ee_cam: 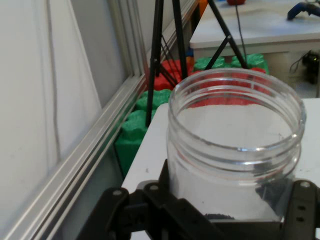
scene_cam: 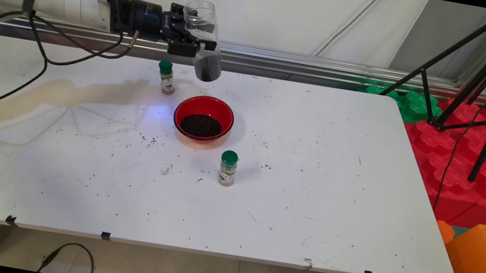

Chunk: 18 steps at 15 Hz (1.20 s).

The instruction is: Pour the black seasoning powder in the red bowl

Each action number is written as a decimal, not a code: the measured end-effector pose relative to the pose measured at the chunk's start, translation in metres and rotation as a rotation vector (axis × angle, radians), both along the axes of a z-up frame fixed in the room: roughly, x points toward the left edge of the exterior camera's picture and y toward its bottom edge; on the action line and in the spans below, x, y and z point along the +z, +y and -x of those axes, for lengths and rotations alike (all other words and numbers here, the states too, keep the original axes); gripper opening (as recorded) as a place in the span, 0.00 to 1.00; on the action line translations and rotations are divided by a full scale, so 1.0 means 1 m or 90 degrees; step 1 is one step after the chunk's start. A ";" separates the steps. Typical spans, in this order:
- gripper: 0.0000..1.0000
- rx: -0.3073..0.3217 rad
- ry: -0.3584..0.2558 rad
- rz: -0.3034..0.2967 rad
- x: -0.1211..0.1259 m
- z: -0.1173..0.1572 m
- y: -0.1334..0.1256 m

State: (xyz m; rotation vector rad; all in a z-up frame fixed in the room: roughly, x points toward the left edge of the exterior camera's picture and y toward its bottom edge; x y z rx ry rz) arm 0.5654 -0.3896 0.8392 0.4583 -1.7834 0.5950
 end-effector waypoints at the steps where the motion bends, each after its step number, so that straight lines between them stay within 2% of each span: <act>1: 0.00 0.003 -0.008 0.005 -0.001 -0.001 -0.003; 8: 0.00 0.000 -0.065 0.051 -0.012 -0.006 -0.020; 18: 0.00 -0.048 -0.177 0.170 -0.027 -0.001 -0.026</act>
